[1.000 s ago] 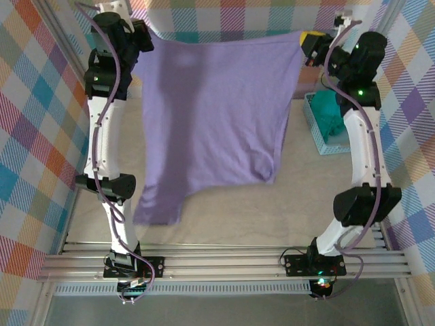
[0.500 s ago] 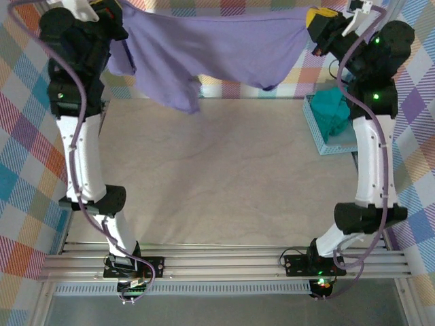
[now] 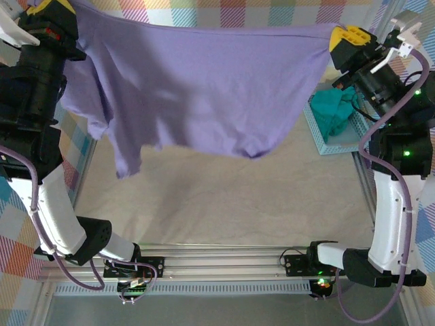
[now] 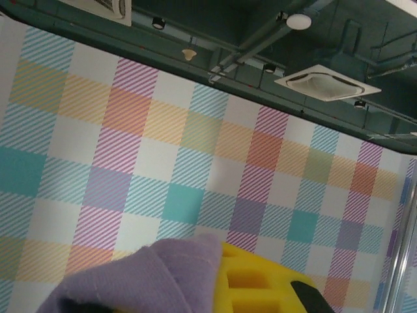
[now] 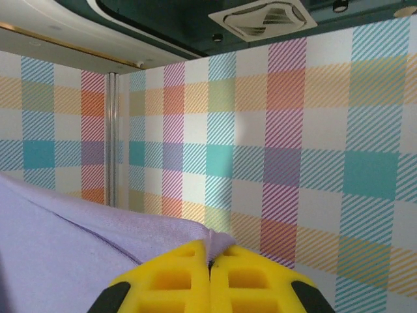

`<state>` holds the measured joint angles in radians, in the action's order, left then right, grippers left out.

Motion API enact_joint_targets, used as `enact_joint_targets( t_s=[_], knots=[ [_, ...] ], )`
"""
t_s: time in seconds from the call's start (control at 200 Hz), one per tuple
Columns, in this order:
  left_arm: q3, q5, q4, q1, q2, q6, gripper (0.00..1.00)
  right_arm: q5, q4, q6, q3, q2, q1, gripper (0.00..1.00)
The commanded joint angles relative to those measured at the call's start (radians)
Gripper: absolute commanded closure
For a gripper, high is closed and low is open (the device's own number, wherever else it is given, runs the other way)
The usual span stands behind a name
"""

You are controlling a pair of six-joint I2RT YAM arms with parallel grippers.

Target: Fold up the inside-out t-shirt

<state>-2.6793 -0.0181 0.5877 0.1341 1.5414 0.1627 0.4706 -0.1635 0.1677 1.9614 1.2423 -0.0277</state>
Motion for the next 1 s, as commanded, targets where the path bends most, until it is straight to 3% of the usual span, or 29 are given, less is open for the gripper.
enact_joint_targets(
  t_s=[0.0, 0.355, 0.485, 0.57, 0.66, 0.74, 0.795, 0.885, 0.995],
  knots=[
    [-0.016, 0.020, -0.019, -0.010, 0.077, -0.029, 1.00, -0.044, -0.030, -0.039, 0.026, 0.053, -0.001, 1.00],
    [-0.004, 0.001, -0.045, -0.010, 0.422, -0.027, 1.00, -0.082, 0.026, -0.093, 0.003, 0.319, -0.001, 1.00],
    [0.024, 0.007, -0.130, -0.005, 0.630, -0.012, 0.87, -0.110, 0.070, -0.069, 0.089, 0.589, -0.020, 0.97],
    [-0.031, 0.036, -0.178, -0.005, 0.811, 0.008, 0.74, -0.153, -0.013, -0.056, 0.338, 0.869, -0.042, 0.83],
    [-0.229, -0.001, -0.136, -0.005, 1.023, 0.026, 0.53, -0.194, -0.242, -0.029, 0.840, 1.232, -0.053, 0.76],
    [-0.266, -0.042, -0.108, -0.004, 1.072, 0.045, 0.36, -0.243, -0.393, 0.001, 1.186, 1.452, -0.054, 0.68],
    [-0.233, -0.060, -0.072, 0.000, 1.054, 0.057, 0.32, -0.255, -0.422, -0.007, 1.098, 1.411, -0.058, 0.66],
    [-0.113, -0.077, -0.012, 0.007, 0.969, 0.075, 0.31, -0.283, -0.357, -0.080, 0.748, 1.238, -0.084, 0.65],
    [0.244, -0.123, -0.103, 0.035, 0.779, 0.076, 0.31, -0.323, -0.197, -0.135, 0.261, 0.969, -0.111, 0.60]
  ],
)
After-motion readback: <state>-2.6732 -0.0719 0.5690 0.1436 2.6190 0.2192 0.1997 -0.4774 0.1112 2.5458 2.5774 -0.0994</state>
